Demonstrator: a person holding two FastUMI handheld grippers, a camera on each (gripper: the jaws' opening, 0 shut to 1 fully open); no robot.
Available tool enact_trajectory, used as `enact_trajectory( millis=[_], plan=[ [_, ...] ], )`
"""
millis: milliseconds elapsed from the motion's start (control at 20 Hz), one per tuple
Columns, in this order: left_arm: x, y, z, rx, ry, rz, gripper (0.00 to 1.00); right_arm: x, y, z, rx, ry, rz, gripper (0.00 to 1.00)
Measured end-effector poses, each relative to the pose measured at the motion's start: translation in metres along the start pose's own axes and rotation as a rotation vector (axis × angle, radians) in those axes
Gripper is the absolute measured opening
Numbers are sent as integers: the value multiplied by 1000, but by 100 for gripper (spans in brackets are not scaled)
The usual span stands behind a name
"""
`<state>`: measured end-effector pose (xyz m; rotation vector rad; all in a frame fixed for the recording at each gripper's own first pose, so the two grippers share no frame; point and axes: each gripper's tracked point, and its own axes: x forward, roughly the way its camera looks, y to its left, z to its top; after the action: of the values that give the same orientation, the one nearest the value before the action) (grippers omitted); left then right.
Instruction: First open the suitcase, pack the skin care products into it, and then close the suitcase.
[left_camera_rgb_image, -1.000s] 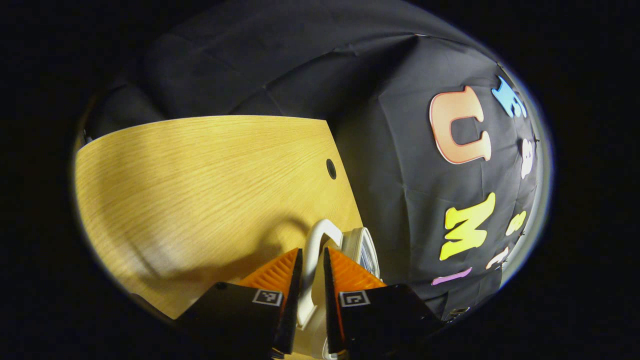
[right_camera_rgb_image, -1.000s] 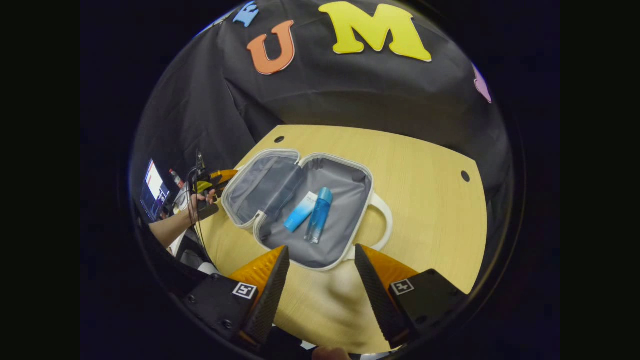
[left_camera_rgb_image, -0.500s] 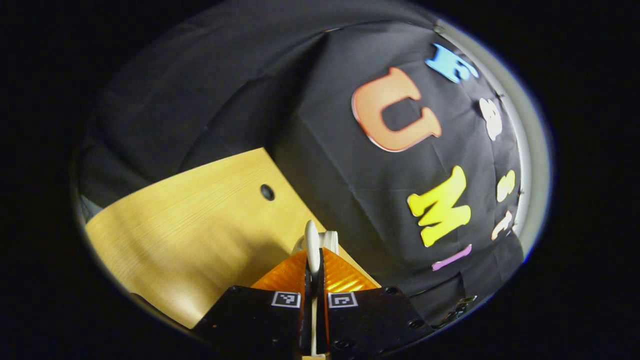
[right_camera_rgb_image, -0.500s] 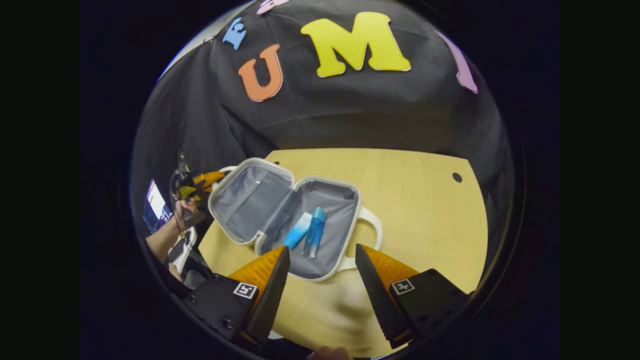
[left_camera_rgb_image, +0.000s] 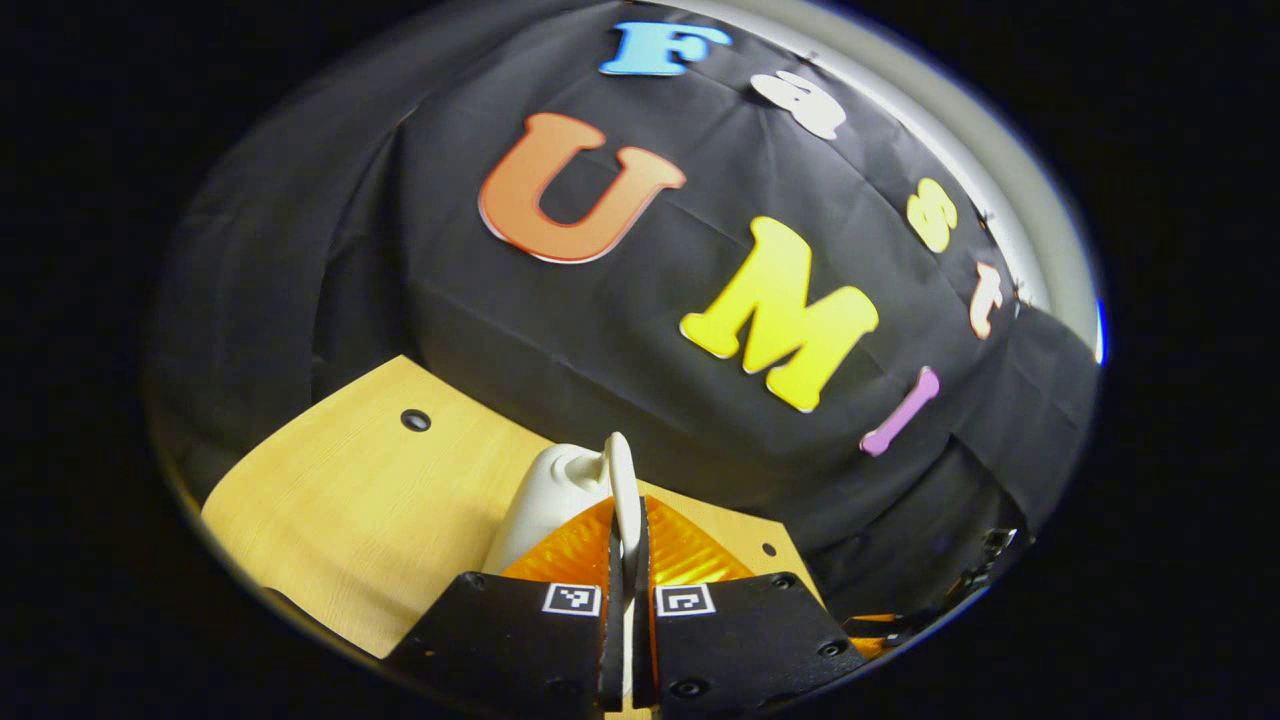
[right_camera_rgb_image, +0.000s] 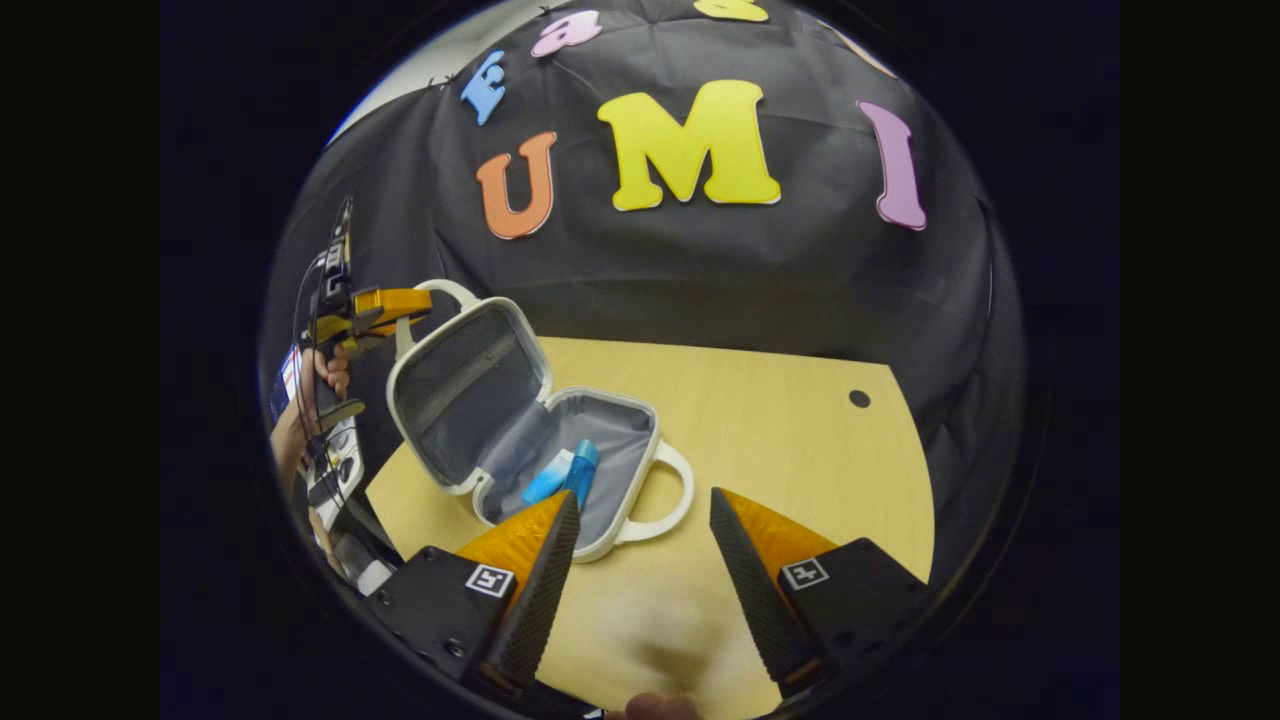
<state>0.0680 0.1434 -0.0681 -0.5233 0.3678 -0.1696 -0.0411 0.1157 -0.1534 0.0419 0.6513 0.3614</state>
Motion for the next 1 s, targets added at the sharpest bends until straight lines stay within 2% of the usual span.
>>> enact_trajectory(
  millis=[250,450,500,550,850,1000],
  plan=[
    [23,-82,-49,211,40,-10,6,-28,-39,-3,23,-40,-75,78],
    [43,-115,-100,377,75,50,6,-53,-72,-16,31,-36,-140,78],
    [50,-124,-116,408,91,49,6,-60,-82,-16,34,-38,-159,74],
    [57,-130,-131,430,107,47,6,-66,-93,-19,36,-36,-180,78],
    [88,-149,-224,555,219,42,7,-90,-136,-38,82,11,-240,78],
    [105,-145,-256,575,272,73,7,-96,-151,-46,96,37,-257,78]
  ],
)
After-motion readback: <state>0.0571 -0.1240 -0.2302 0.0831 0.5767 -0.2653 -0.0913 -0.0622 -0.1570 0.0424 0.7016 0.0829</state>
